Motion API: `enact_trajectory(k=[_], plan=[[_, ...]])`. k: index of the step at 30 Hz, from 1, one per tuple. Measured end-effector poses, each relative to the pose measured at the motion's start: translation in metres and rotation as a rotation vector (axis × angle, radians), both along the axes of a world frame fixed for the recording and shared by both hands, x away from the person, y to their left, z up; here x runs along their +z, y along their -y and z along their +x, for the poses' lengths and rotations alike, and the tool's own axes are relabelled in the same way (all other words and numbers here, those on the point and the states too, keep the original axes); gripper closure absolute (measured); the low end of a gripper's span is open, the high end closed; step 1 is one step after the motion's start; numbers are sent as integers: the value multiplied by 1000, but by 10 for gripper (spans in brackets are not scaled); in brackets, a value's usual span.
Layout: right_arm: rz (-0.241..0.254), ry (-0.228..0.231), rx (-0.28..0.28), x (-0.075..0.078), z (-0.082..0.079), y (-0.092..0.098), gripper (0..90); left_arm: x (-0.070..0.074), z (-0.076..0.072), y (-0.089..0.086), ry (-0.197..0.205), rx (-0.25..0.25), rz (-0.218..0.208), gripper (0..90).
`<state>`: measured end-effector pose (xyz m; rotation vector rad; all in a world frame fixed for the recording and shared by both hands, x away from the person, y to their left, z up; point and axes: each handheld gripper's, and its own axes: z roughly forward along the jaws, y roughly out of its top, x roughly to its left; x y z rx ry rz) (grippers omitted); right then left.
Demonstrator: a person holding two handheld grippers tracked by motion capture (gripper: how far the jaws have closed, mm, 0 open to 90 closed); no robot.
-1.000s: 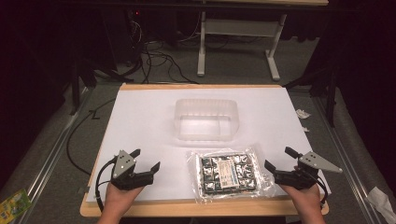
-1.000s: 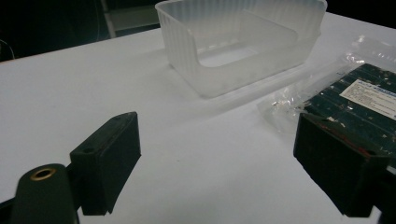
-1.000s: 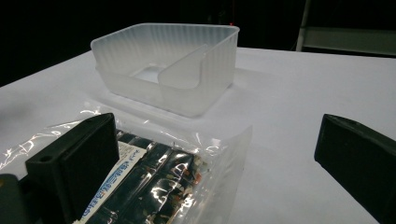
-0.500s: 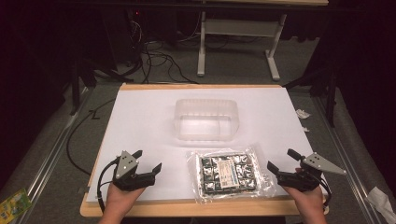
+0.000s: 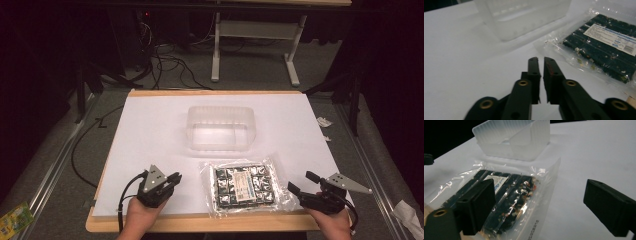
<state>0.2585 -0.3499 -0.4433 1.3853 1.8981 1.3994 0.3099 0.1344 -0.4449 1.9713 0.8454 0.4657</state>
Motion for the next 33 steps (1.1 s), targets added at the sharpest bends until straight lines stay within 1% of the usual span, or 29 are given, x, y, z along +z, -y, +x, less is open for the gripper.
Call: enact_trajectory(k=[1, 2, 3, 4, 5, 6, 7, 8, 9, 10, 12, 13, 14, 15, 16, 17, 18, 20, 21, 22, 23, 24, 25, 27, 28, 29, 31, 32, 33], plan=[[0, 0, 0, 0, 0, 0, 127, -2, 1, 6, -7, -6, 15, 869], [9, -14, 5, -2, -1, 0, 156, -4, 2, 13, -13, -19, 32, 900], [20, -66, 15, -7, -1, 0, 210, -9, 3, 27, -26, -47, 69, 900], [21, -81, 23, -9, -1, 0, 256, -9, 3, 27, -26, -47, 69, 900], [20, -100, 31, -12, -1, -1, 297, -12, 1, 41, -12, -73, 97, 900], [26, -124, 39, -15, -1, -1, 332, -13, -1, 46, -6, -83, 111, 900], [24, -138, 50, -18, 0, -2, 353, -13, -1, 46, -6, -83, 111, 900], [18, -154, 56, -20, 0, -3, 375, -14, -3, 55, 9, -93, 124, 900], [18, -154, 56, -20, 0, -3, 375, -14, -3, 55, 9, -93, 124, 900], [2, -185, 70, -25, 1, -5, 426, -14, -3, 59, 18, -104, 134, 900], [-4, -216, 81, -28, 1, -6, 462, -15, -2, 60, 19, -107, 134, 900], [-4, -216, 81, -28, 1, -6, 462, -15, -2, 63, 23, -114, 146, 900], [-4, -237, 83, -30, 1, -5, 488, -17, -2, 65, 29, -124, 163, 900], [0, -247, 81, -31, 0, -5, 508, -20, -2, 70, 28, -144, 192, 900], [-2, -251, 83, -32, 0, -4, 525, -20, -2, 70, 28, -144, 192, 900], [-2, -251, 83, -32, 0, -4, 525, -22, -2, 72, 22, -154, 205, 900], [9, -268, 87, -33, -1, -3, 565, -25, -1, 75, 9, -168, 222, 900], [12, -284, 99, -34, -1, -3, 613, -26, 0, 77, 0, -174, 229, 900], [12, -284, 99, -34, -1, -3, 613, -28, 1, 78, -7, -179, 234, 900], [1, -279, 99, -34, -3, -4, 712, -29, 1, 78, -15, -182, 240, 900], [1, -279, 99, -34, -3, -4, 712, -30, 2, 79, -22, -186, 247, 900], [-13, -272, 96, -33, -4, -4, 792, -31, 2, 79, -27, -189, 246, 900], [-26, -250, 104, -30, -7, -5, 896, -31, 2, 79, -35, -197, 248, 900], [-42, -247, 105, -30, -7, -7, 900, -31, 2, 79, -39, -200, 245, 900], [-63, -237, 103, -29, -6, -8, 900, -31, 0, 79, -45, -214, 236, 900], [-64, -232, 95, -28, -5, -7, 900, -31, -1, 79, -46, -228, 229, 900], [-63, -229, 81, -26, -4, -5, 900, -30, -4, 80, -35, -243, 220, 900], [-64, -215, 51, -23, 2, 3, 900, -25, -11, 79, -3, -253, 205, 900], [-64, -215, 51, -23, 2, 3, 900, -25, -11, 79, -3, -253, 205, 900]])
